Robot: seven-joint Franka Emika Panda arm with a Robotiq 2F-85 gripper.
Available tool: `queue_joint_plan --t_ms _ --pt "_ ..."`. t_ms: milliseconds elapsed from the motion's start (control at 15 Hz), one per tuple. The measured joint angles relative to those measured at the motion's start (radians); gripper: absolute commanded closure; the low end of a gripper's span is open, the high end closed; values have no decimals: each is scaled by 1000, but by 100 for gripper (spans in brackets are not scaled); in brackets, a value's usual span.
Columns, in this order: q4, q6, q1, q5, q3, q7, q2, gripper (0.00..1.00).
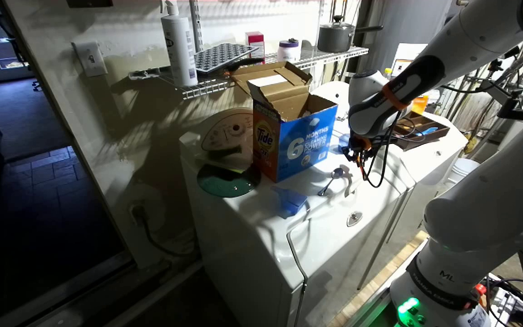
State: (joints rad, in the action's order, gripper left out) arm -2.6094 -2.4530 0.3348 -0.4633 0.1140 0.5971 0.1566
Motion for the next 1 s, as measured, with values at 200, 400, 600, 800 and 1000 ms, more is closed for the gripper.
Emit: queue_joint_plan --t_ms 200,400,600,800,1000 --pt "34 -10 -1 1 12 10 -42 96" --pt "67 -18 -9 8 22 15 -79 96" --pt "97 -27 -22 18 29 24 -111 96" --pt "129 -32 -37 18 36 32 -140 96" --pt "162 -34 -52 18 45 37 -171 96"
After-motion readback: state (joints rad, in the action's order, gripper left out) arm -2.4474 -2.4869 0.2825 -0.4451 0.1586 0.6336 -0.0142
